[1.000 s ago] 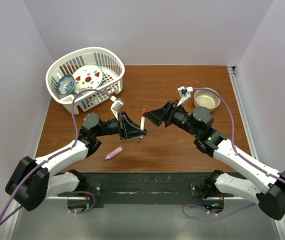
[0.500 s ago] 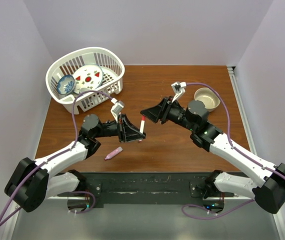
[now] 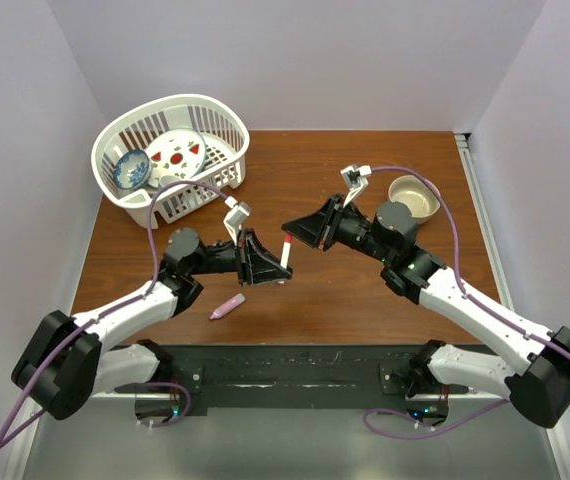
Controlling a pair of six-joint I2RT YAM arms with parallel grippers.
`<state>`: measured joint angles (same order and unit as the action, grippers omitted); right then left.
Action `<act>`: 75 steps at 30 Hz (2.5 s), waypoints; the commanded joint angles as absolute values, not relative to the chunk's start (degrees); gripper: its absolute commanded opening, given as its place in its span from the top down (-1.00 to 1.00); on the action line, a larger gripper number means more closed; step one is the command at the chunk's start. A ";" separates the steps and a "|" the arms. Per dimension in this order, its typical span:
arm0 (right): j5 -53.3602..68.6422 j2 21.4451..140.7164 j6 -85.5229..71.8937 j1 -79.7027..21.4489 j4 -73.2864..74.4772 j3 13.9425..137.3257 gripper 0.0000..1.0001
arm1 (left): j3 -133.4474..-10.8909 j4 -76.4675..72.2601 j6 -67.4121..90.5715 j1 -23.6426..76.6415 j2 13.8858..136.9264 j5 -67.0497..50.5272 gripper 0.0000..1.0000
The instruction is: Insert the pens into the pen caps
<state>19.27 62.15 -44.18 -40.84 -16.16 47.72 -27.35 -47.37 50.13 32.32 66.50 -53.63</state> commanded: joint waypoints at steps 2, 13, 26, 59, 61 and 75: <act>24.34 60.65 -44.04 -41.04 -18.02 44.65 0.85 | -29.18 -52.12 50.71 32.26 67.24 -54.75 1.00; 38.75 58.80 -41.93 -41.13 -14.33 40.78 1.00 | -31.11 -52.73 45.45 31.99 66.62 -52.56 1.00; 39.55 58.01 -49.82 -43.85 -20.20 31.30 1.00 | -35.76 -58.18 47.28 31.47 73.65 -49.13 1.00; -9.92 47.03 -37.88 -48.08 16.96 52.12 -0.63 | -49.03 0.43 24.79 29.09 83.03 -15.59 1.00; -11.68 46.58 -36.57 -48.08 17.31 51.24 -0.69 | -51.49 4.12 24.17 29.70 85.77 -13.20 1.00; -15.64 45.44 -33.31 -48.08 19.69 48.78 -0.74 | -57.92 13.36 25.66 31.73 99.84 -6.06 0.82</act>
<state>-12.91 46.48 -34.81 -48.05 20.10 49.10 -55.66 11.00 25.89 30.89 99.02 -8.62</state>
